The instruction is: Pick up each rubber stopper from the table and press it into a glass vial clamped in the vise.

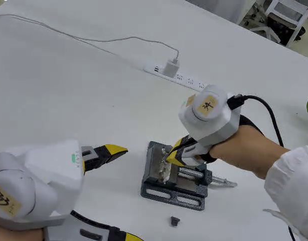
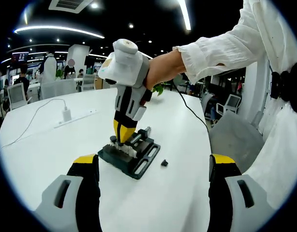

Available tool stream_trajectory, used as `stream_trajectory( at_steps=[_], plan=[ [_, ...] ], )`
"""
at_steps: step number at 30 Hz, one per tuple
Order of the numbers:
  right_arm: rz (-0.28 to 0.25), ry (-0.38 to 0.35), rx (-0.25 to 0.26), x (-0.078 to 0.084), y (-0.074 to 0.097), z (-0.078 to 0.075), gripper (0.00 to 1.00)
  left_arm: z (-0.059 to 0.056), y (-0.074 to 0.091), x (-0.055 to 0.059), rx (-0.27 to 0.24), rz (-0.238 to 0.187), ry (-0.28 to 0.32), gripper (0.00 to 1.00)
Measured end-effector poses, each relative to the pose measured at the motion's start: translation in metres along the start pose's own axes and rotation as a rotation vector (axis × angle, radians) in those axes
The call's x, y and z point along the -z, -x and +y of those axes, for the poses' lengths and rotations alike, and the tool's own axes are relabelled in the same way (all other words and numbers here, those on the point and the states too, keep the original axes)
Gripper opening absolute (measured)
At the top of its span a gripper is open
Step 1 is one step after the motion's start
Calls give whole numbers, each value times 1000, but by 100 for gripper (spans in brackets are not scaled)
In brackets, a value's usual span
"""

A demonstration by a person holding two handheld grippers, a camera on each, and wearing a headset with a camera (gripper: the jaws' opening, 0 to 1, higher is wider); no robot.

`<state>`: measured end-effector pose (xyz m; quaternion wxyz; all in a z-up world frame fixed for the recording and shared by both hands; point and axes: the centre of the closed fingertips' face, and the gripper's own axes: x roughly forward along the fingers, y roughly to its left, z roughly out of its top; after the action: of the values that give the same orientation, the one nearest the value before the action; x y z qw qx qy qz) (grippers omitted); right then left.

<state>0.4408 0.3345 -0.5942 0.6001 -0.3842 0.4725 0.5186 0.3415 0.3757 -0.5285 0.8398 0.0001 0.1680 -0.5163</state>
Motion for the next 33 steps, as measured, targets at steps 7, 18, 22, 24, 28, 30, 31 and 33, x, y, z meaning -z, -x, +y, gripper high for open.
stream_trajectory(
  at_steps=[7,18,22,24,28,30,31,33],
  plan=[
    [29,-30,-12,0,-2,-2,0,0,-1,-1,2,-4,-1,93],
    [59,-55,-21,2,-3,-2,0,2,-1,0,-2,-5,3,93],
    [67,-50,-25,2,-3,-2,0,2,-2,-2,-1,-10,6,93],
    [72,-53,-25,2,-3,-3,0,2,-3,-3,0,-13,7,93],
    [82,-53,-33,2,-3,-2,0,3,-3,-5,-5,-17,6,93],
    [79,-49,-34,2,-3,-2,0,2,-3,-6,-6,-17,2,93],
    [75,-53,-34,2,-3,-2,0,1,-2,-6,-5,-16,2,93],
    [60,-60,-38,2,-2,-3,0,-1,-2,-6,-4,-11,-3,93]
  ],
)
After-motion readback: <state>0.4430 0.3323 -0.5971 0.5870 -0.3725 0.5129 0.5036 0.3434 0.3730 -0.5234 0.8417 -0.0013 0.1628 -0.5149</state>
